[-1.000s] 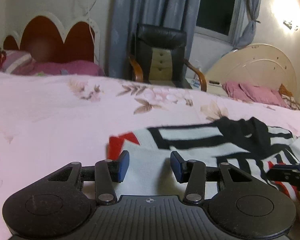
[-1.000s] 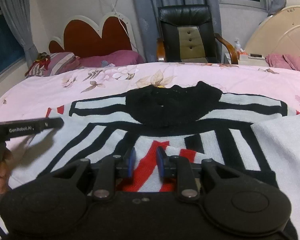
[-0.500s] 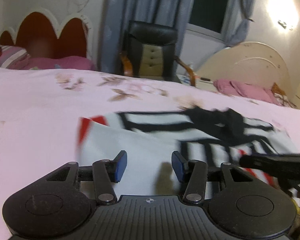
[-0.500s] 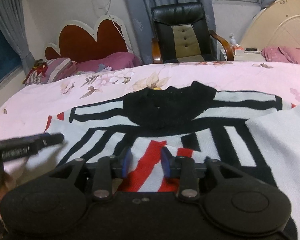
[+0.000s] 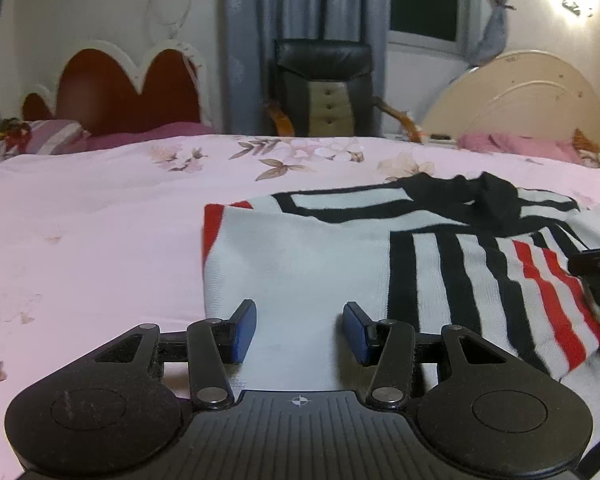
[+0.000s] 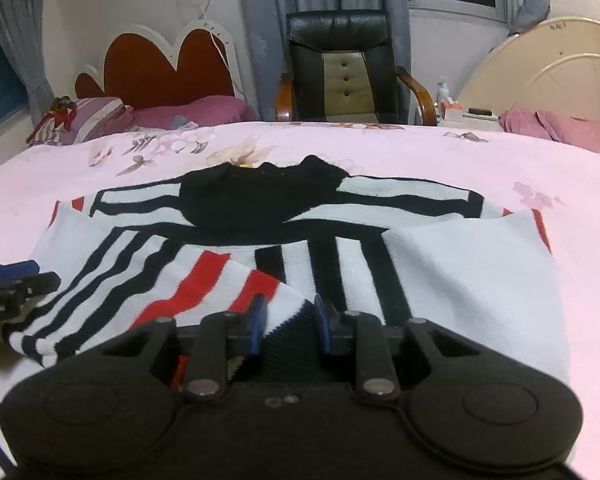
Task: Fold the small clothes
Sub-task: 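Open the right tool and lift both tools above the folded sweater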
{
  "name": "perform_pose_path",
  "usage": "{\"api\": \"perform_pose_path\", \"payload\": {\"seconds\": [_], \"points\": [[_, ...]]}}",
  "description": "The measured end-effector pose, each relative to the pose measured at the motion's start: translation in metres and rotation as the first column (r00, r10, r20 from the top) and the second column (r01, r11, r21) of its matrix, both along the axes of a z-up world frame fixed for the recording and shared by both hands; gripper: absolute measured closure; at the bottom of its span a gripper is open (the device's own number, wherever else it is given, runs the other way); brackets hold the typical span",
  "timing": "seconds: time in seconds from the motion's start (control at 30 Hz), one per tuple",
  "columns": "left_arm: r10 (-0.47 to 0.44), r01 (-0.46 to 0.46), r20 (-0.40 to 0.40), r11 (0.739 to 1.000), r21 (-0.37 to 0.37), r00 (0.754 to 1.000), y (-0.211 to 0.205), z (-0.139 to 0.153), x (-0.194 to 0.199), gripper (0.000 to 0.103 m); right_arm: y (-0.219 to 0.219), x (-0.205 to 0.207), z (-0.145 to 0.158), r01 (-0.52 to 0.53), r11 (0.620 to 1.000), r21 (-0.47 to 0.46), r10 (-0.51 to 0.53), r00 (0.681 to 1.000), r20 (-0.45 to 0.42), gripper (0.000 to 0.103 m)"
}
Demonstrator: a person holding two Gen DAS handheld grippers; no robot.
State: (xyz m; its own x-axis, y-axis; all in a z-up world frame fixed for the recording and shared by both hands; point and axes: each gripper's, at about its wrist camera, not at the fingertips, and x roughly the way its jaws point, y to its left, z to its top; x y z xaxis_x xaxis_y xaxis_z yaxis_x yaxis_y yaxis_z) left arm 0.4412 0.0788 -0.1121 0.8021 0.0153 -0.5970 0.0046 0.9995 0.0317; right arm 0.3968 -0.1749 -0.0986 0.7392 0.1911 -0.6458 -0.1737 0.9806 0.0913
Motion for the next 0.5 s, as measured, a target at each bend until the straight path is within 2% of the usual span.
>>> {"api": "perform_pose_path", "payload": {"seconds": [0.03,0.13,0.23,0.27,0.33,0.4,0.5], "points": [[-0.004,0.004,0.008,1.000,-0.008,1.000,-0.006,0.004,-0.001,0.054,0.001,-0.002,0.003,0.003,1.000,0.011,-0.003,1.000,0.007,0.070],[-0.054,0.055,0.030,0.998,-0.041,0.998,-0.036,0.010,-0.007,0.054,0.011,-0.012,0.009,-0.037,0.998,0.045,0.035,0.999,0.035,0.069],[-0.127,0.127,0.019,0.992,0.018,0.992,-0.079,0.004,-0.012,0.054,0.025,-0.023,0.004,-0.095,0.995,0.025,0.094,0.995,0.036,0.070],[-0.144,0.143,0.016,0.987,0.067,0.989,-0.093,-0.002,-0.013,0.054,0.026,-0.027,0.002,-0.109,0.994,0.010,0.108,0.993,0.037,0.070],[-0.140,0.131,0.048,0.979,0.158,0.989,-0.105,-0.006,-0.016,0.047,0.026,-0.033,-0.003,-0.123,0.991,-0.048,0.125,0.992,0.037,0.070],[-0.111,0.102,0.055,0.985,0.137,0.992,-0.099,-0.004,-0.018,0.031,0.015,-0.036,-0.007,-0.116,0.991,-0.073,0.119,0.992,0.035,0.071],[-0.052,0.048,0.039,0.995,0.084,0.998,-0.082,-0.004,-0.021,0.024,-0.012,-0.040,-0.006,-0.088,0.995,-0.052,0.090,0.995,0.030,0.071]]}}
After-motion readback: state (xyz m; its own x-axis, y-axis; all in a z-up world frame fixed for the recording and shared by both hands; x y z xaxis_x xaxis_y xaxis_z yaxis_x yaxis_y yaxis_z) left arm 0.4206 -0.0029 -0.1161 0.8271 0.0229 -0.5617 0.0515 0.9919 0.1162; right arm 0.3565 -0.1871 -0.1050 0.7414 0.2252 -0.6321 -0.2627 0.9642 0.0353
